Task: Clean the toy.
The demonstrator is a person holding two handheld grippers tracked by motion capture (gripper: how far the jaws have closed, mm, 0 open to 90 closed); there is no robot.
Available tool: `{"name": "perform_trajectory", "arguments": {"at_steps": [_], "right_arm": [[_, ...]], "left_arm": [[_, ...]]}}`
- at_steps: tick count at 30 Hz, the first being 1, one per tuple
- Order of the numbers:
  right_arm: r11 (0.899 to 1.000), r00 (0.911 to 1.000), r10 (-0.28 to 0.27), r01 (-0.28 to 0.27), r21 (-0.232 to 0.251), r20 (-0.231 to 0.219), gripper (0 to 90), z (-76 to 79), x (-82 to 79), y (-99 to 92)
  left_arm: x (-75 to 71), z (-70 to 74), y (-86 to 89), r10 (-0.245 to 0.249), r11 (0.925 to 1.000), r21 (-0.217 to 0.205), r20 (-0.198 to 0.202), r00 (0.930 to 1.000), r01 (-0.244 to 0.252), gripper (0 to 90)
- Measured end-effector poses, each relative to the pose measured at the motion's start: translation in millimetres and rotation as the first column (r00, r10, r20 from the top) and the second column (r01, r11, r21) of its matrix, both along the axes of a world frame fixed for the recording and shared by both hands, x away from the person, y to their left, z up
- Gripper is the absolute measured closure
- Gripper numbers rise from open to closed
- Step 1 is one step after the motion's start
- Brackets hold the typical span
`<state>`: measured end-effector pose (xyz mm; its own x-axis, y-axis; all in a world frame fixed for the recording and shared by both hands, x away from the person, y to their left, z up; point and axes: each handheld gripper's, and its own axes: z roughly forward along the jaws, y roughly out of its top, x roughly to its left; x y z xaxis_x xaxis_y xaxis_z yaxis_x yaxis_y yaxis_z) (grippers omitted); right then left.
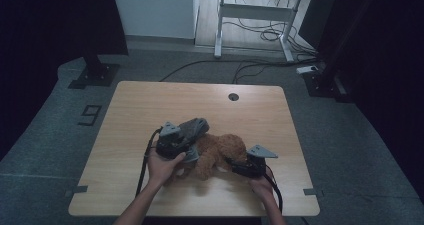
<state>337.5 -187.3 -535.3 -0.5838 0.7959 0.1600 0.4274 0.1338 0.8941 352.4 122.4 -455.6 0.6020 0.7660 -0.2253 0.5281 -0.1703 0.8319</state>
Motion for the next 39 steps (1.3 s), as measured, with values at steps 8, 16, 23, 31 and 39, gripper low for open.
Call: {"name": "perform_trajectory", "arguments": {"at_steps": [8, 16, 23, 31, 39], "right_arm": [[1.0, 1.0, 0.0, 0.0, 0.008, -0.008, 32.4, -0.3, 1.0, -1.1], [1.0, 0.9996, -0.001, 0.002, 0.01, -0.029, 31.0, 0.8, 1.3, -2.1], [1.0, 0.9948, 0.012, -0.012, 0.006, -0.101, 26.8, 4.8, 4.6, -5.1], [0.999, 0.9966, 0.032, -0.034, -0.017, -0.076, 45.5, 7.2, 3.2, 1.0], [0.998, 0.993, 0.044, -0.039, -0.052, 0.11, 52.1, 12.7, 3.5, 11.9]], "left_arm": [[-11.9, -14.0, 34.2, 0.059, 0.9982, 0.016, -0.013, 0.9982, -0.059, 74.2], [-14.9, -36.5, 61.8, 0.066, 0.9976, -0.013, -0.126, 0.9898, -0.068, 73.7], [-13.4, -46.1, 52.6, 0.012, 0.9974, -0.067, -0.201, 0.9795, -0.026, 73.6], [-6.8, -43.9, 34.2, -0.014, 0.9937, -0.112, -0.189, 0.9818, -0.007, 74.6], [4.7, -30.6, 42.7, -0.03, 0.9801, -0.199, -0.137, 0.9902, 0.002, 75.4]]}}
